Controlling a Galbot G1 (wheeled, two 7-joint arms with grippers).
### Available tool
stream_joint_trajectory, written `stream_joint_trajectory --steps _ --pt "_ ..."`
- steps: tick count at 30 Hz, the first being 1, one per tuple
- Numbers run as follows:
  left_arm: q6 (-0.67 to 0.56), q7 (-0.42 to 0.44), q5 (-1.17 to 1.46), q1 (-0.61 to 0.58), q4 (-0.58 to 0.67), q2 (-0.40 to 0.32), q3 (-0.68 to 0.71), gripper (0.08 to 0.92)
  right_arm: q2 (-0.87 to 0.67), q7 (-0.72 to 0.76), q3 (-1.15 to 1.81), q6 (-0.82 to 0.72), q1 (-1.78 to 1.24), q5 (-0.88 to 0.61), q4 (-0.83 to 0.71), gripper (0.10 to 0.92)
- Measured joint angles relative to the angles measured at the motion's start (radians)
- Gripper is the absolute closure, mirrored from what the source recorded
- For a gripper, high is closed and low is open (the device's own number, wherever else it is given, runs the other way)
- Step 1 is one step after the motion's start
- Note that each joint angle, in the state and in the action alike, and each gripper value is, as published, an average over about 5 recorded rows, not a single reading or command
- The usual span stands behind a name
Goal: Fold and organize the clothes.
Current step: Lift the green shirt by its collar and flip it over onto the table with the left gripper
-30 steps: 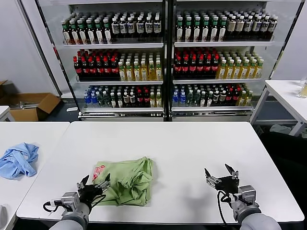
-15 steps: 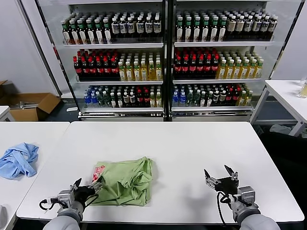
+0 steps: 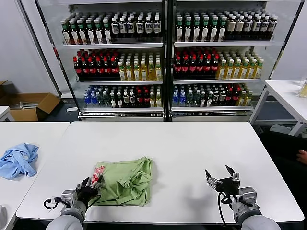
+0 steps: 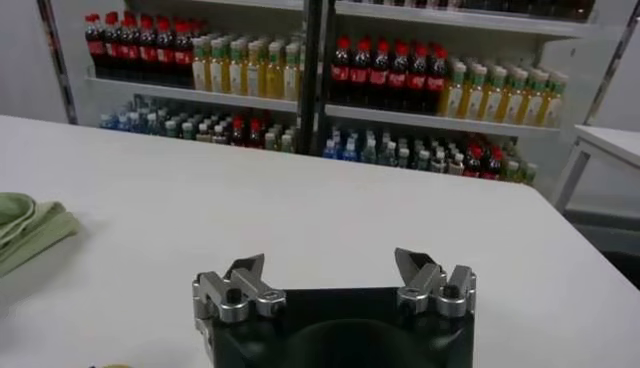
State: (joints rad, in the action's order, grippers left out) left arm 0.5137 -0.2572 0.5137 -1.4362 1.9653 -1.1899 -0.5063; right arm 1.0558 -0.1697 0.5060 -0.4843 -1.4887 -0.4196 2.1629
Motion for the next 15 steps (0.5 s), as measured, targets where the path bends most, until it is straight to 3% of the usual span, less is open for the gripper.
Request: stream_joint_trajectory --steps 15 --pt "-0.063 0.039 0.032 -0.018 -0.009 -0.012 -0.002 0.880 -0.004 0.000 0.005 0.007 0.003 0.000 -0.003 0.202"
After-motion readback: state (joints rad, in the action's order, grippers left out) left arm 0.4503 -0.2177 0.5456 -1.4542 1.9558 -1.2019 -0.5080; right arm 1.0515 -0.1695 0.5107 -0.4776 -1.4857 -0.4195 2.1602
